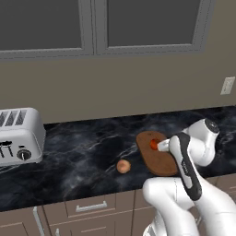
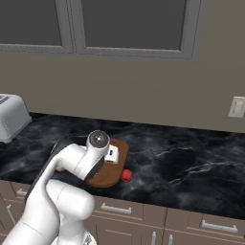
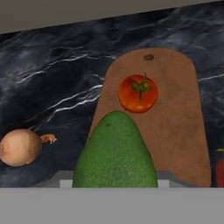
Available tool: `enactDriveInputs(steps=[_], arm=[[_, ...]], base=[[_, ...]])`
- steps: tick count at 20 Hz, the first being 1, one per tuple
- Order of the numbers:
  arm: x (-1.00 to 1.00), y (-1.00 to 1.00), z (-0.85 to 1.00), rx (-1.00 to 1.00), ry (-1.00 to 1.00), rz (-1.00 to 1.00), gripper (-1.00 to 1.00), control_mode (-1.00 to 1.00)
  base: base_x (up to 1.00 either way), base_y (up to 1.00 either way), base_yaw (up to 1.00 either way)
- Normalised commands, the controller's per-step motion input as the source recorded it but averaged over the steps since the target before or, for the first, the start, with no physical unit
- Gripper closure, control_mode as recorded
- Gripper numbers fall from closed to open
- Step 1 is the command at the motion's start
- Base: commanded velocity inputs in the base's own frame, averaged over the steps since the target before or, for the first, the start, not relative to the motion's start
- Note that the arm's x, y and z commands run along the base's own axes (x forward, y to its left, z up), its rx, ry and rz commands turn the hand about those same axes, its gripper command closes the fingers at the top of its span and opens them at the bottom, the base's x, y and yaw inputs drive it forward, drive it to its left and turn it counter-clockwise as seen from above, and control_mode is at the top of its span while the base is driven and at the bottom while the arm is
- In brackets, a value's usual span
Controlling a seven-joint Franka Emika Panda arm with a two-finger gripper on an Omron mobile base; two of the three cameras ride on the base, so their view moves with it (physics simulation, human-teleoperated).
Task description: Place the avocado, onion, tomato, and bell pepper on the cutting board.
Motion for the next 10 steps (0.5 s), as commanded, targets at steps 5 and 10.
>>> enactDriveInputs(steps=[5,10], arm=[[0.29,0.00,-0.35,0.00,0.12,0.01,1.00,-1.00],[0.25,0.00,-0.34,0.00,0.09,0.02,1.00,-1.00]], base=[[0.00,0.00,0.00],[0.00,0.00,0.00]])
